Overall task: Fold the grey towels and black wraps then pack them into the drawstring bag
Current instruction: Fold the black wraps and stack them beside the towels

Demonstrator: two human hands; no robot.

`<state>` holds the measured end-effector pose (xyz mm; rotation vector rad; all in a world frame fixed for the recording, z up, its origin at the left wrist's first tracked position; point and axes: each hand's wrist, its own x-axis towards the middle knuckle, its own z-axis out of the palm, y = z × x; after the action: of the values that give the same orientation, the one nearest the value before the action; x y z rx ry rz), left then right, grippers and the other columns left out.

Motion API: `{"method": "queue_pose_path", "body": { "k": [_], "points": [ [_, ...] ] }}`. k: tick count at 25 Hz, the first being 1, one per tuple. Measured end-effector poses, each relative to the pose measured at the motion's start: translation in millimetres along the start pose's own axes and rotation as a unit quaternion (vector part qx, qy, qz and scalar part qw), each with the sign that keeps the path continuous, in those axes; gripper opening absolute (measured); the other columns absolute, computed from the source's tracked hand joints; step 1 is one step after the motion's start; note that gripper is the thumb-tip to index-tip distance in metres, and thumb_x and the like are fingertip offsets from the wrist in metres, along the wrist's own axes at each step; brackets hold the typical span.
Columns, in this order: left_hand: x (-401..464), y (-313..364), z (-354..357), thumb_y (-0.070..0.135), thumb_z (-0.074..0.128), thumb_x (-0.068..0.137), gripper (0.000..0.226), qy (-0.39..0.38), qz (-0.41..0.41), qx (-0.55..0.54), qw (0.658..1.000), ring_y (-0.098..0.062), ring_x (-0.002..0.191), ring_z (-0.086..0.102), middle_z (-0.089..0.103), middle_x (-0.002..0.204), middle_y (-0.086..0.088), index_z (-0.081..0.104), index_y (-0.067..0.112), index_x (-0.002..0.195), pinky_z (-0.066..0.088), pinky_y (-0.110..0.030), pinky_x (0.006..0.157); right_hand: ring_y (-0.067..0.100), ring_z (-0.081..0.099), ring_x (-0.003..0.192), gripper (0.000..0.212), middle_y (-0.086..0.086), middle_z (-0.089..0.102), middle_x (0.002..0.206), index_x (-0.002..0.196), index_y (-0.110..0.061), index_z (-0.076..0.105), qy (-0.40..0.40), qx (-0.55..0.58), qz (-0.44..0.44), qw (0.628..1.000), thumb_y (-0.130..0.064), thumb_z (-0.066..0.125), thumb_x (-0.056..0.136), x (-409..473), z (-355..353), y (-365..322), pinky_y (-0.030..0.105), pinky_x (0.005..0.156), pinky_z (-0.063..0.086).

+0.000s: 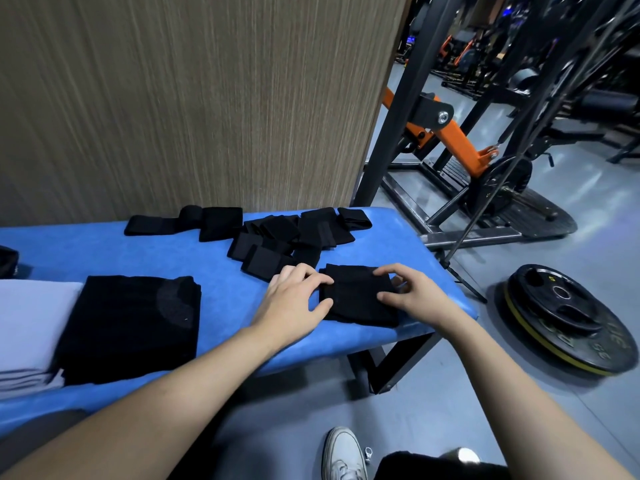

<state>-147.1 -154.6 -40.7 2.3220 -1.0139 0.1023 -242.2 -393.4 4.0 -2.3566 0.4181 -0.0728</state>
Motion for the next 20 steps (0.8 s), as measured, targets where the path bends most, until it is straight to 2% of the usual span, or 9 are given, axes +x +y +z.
{"method": "queue_pose_path", "body": {
  "k": [3,7,9,11,13,14,16,17,20],
  "points": [
    [0.2,-1.2,-1.1,0.047,0.052,0.094,0.035,-0.006,-0.004,-0.006,1.0,-0.006,0.117,0.036,0.044,0.117,0.02,0.054,0.038,0.128,0.021,-0.02,0.101,0.01,0.057,0.075,0.037,0.005,0.063,0.102,0.112,-0.027,0.068,0.009,0.094,0.01,0.995,-0.006,0.078,0.083,-4.2,5.9,-11.3,0.013,0.069,0.05],
    [0.8,-1.6,-1.9,0.045,0.054,0.093,0.035,-0.015,-0.009,-0.01,1.0,-0.006,0.118,0.035,0.044,0.117,0.022,0.053,0.041,0.128,0.023,-0.022,0.103,0.014,0.066,0.096,0.044,0.005,0.067,0.114,0.114,-0.028,0.069,-0.023,0.22,0.016,0.975,0.002,0.076,0.081,-13.1,9.4,-21.1,0.023,0.08,0.056],
    [-0.5,-0.6,-3.8,0.045,0.054,0.093,0.037,-0.023,-0.009,-0.018,1.0,-0.005,0.117,0.035,0.044,0.116,0.023,0.05,0.045,0.13,0.024,-0.023,0.102,0.012,0.067,0.099,0.046,0.001,0.069,0.112,0.113,-0.028,0.07,-0.047,0.22,0.006,0.974,0.005,0.073,0.081,-17.3,11.2,-27.8,0.022,0.079,0.055],
    [-0.9,1.3,-5.9,0.046,0.052,0.094,0.041,-0.04,-0.012,-0.03,0.999,-0.005,0.117,0.036,0.046,0.118,0.023,0.045,0.05,0.134,0.024,-0.023,0.102,0.01,0.068,0.097,0.048,-0.003,0.071,0.109,0.113,-0.029,0.071,-0.037,0.211,-0.01,0.977,0.008,0.071,0.081,-21.9,7.7,-38.2,0.021,0.076,0.055],
    [-0.2,5.2,-13.1,0.048,0.052,0.094,0.044,-0.057,-0.031,-0.101,0.993,-0.005,0.116,0.04,0.051,0.119,0.021,0.04,0.056,0.136,0.028,-0.026,0.105,0.013,0.069,0.101,0.05,-0.003,0.071,0.113,0.114,-0.029,0.071,-0.017,0.24,-0.031,0.97,0.009,0.069,0.082,-29.2,-0.5,-48.9,0.026,0.082,0.057],
    [-0.3,8.3,-18.3,0.045,0.054,0.095,0.046,-0.069,-0.046,-0.191,0.978,-0.005,0.112,0.046,0.054,0.117,0.017,0.039,0.058,0.137,0.033,-0.026,0.106,0.016,0.069,0.104,0.05,-0.001,0.071,0.116,0.115,-0.028,0.071,-0.012,0.262,-0.042,0.964,0.01,0.068,0.083,-34.4,-4.9,-53.8,0.03,0.086,0.058],
    [-5.5,19.5,-32.8,0.033,0.058,0.098,0.052,-0.108,-0.061,-0.402,0.907,-0.003,0.106,0.057,0.061,0.117,0.008,0.037,0.055,0.141,0.04,-0.021,0.104,0.021,0.069,0.108,0.051,0.003,0.07,0.12,0.119,-0.024,0.069,-0.021,0.303,-0.058,0.951,0.012,0.067,0.083,-46.8,-9.0,-62.4,0.033,0.089,0.057],
    [-8.9,25.7,-40.6,0.028,0.059,0.099,0.055,-0.123,-0.057,-0.462,0.876,-0.003,0.112,0.06,0.064,0.122,0.005,0.036,0.051,0.144,0.042,-0.02,0.103,0.023,0.068,0.11,0.051,0.004,0.07,0.121,0.12,-0.022,0.069,-0.028,0.32,-0.063,0.945,0.013,0.067,0.084,-52.6,-9.0,-66.1,0.034,0.09,0.057],
    [-18.1,41.6,-59.3,0.016,0.064,0.096,0.061,-0.114,-0.048,-0.524,0.843,-0.009,0.124,0.058,0.06,0.135,0.0,0.04,0.042,0.145,0.048,-0.023,0.099,0.029,0.066,0.114,0.051,0.007,0.069,0.121,0.123,-0.018,0.067,-0.026,0.366,-0.067,0.928,0.014,0.066,0.083,-62.4,-6.1,-71.9,0.04,0.092,0.056]
  ]
}}
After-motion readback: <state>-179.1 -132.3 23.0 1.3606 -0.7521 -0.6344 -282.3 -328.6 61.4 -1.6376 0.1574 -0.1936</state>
